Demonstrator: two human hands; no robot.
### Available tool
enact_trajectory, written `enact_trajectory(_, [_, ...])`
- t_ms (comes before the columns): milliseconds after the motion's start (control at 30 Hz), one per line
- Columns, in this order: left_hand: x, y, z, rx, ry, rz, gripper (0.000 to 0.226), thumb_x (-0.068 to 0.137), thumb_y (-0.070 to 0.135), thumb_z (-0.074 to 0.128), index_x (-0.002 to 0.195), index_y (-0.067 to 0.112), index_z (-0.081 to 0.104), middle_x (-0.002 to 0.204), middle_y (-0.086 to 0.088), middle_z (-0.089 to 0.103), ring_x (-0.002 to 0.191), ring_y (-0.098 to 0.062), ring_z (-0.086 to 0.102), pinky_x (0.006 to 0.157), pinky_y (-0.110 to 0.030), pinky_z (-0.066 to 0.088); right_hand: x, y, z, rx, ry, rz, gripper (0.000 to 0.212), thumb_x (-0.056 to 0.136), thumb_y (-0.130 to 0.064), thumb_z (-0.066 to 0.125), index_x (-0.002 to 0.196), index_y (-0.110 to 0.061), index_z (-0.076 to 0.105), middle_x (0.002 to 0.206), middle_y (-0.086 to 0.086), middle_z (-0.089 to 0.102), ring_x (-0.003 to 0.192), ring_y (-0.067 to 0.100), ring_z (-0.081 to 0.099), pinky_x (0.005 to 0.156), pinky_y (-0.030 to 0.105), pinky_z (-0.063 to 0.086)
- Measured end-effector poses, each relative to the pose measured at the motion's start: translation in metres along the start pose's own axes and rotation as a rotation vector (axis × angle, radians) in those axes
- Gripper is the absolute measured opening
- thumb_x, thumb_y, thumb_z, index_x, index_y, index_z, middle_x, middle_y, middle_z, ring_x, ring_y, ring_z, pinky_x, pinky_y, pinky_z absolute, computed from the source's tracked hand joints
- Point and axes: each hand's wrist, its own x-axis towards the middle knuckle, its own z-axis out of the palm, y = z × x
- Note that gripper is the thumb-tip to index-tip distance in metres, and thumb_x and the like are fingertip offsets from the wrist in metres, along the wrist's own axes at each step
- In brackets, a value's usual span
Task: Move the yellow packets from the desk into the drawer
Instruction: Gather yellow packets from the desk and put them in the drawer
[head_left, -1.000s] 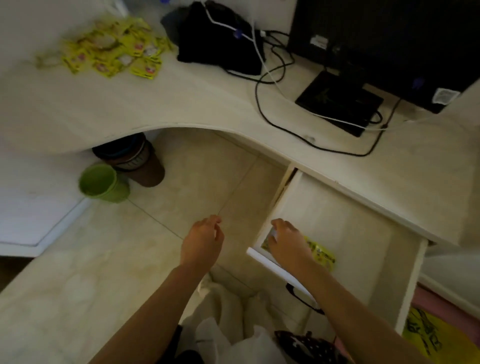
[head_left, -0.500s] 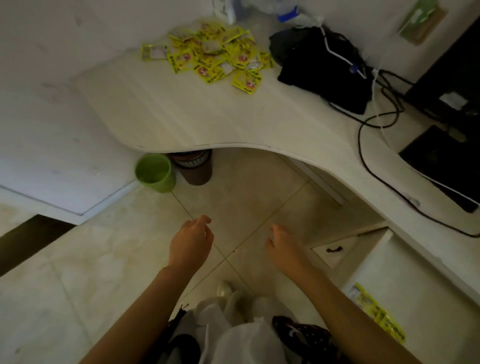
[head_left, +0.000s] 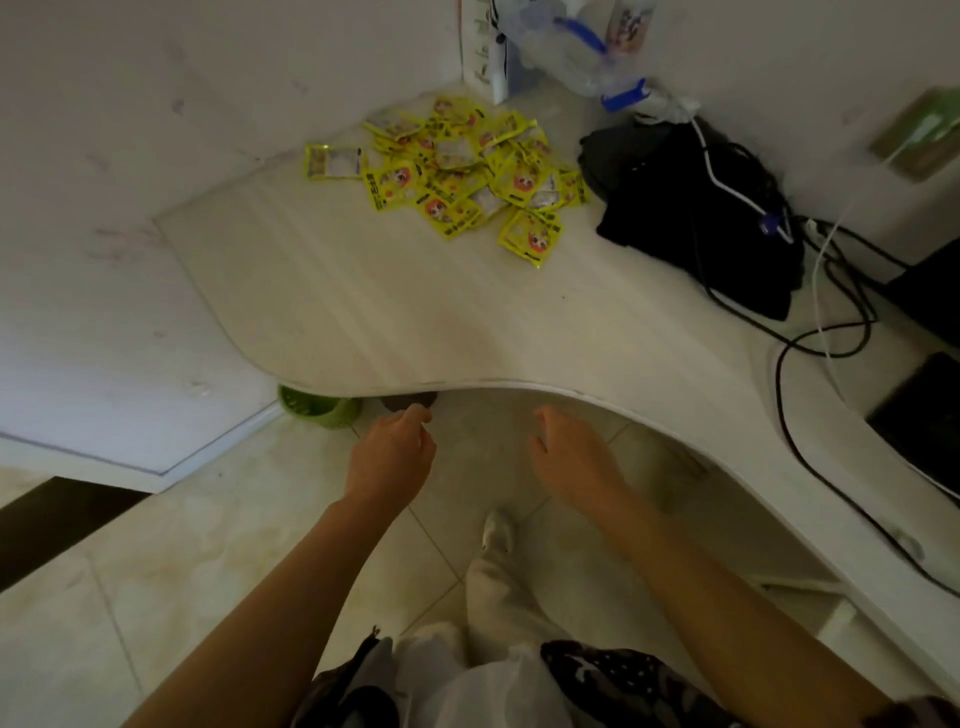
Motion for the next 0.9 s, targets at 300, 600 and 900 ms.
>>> enact_trajectory(300, [0.125, 0.025, -0.009, -0.009, -0.006, -0.013, 0.025, 0.094, 0.024, 0.047, 0.115, 0.020, 0.058, 0.107, 0.001, 0.068, 0.099, -0.019, 0.059, 0.078, -0.036, 0.052, 0.126, -0.011, -0.059, -0.008, 0.013, -0.105, 0.038, 0.097, -0.025, 0.044, 0.132, -0.013, 0.047, 0.128, 0.008, 0.056, 0.115, 0.025, 0.054, 0.092, 0.037, 0.049])
enact_trajectory(600, [0.235, 0.015, -0.030, 0.043, -0.037, -0.022, 0.026, 0.093, 0.023, 0.045, 0.116, 0.021, 0.059, 0.115, 0.002, 0.066, 0.107, -0.021, 0.056, 0.080, -0.036, 0.050, 0.235, -0.031, -0.097, 0.010, -0.008, -0.090, 0.038, 0.096, -0.026, 0.046, 0.130, -0.010, 0.048, 0.130, 0.011, 0.054, 0.118, 0.029, 0.052, 0.094, 0.041, 0.047])
enact_trajectory(900, [0.367, -0.023, -0.065, 0.087, -0.107, 0.026, 0.029, 0.091, 0.020, 0.051, 0.119, 0.019, 0.057, 0.118, -0.001, 0.062, 0.112, -0.024, 0.054, 0.086, -0.041, 0.050, 0.338, -0.060, -0.118, 0.119, 0.006, 0.080, 0.029, 0.094, -0.020, 0.050, 0.117, -0.002, 0.053, 0.119, 0.018, 0.059, 0.110, 0.033, 0.055, 0.085, 0.036, 0.044])
